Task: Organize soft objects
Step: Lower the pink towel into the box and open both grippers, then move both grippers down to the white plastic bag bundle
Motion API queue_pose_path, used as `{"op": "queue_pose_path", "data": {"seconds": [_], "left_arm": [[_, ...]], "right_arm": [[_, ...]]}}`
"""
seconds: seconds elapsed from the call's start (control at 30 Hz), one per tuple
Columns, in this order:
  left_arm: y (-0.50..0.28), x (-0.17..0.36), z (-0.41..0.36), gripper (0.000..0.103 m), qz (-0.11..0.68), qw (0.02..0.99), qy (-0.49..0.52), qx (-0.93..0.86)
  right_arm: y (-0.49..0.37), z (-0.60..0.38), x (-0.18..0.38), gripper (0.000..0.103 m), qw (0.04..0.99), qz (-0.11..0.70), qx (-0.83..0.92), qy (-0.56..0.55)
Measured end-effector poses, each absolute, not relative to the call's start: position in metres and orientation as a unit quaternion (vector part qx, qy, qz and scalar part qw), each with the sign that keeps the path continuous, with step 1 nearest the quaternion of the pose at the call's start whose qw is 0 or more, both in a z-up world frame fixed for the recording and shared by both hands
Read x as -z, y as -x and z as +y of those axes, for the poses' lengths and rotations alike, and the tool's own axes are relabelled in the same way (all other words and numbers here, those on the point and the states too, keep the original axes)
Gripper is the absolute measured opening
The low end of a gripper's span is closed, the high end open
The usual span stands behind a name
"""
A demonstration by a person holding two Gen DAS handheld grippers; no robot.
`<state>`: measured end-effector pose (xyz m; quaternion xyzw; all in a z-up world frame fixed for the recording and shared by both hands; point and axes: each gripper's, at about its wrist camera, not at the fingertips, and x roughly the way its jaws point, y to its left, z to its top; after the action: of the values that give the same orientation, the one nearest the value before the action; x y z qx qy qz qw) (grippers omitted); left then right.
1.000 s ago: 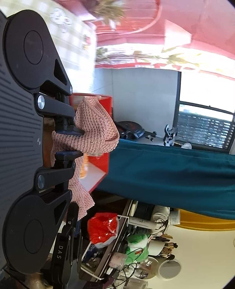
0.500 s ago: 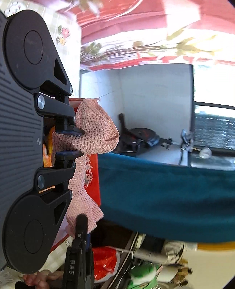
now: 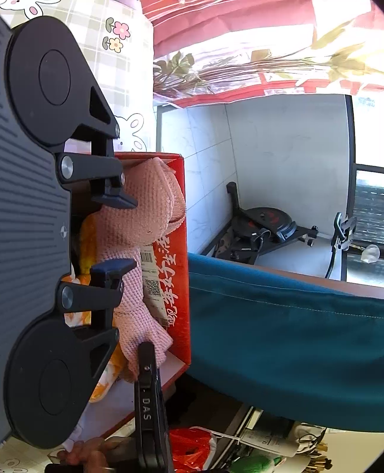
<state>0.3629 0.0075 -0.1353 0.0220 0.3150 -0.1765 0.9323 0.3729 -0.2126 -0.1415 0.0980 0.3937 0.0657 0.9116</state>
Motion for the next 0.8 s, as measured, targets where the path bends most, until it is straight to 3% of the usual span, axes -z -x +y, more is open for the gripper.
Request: {"op": "queue_pose_path", "data": {"seconds": [0.1,0.13,0.2,0.8], "left_arm": [[-0.357,0.131,0.006,0.058,0.307,0.935,-0.032,0.176],[-0.355,0.129,0.006,0.060,0.305,0.935,-0.035,0.176],[-0.349,0.123,0.004,0.062,0.301,0.936,-0.041,0.176],[-0.227,0.106,0.009,0.065,0.306,0.937,-0.050,0.162]], "right_arm": [[-0.370,-0.214,0.142,0.037,0.910,0.397,-0.063,-0.100],[-0.366,-0.213,0.141,0.048,0.912,0.394,-0.062,-0.098],[-0.357,-0.212,0.135,0.057,0.919,0.380,-0.059,-0.086],[-0.229,-0.195,0.094,0.058,0.938,0.318,-0.139,-0.013]]}}
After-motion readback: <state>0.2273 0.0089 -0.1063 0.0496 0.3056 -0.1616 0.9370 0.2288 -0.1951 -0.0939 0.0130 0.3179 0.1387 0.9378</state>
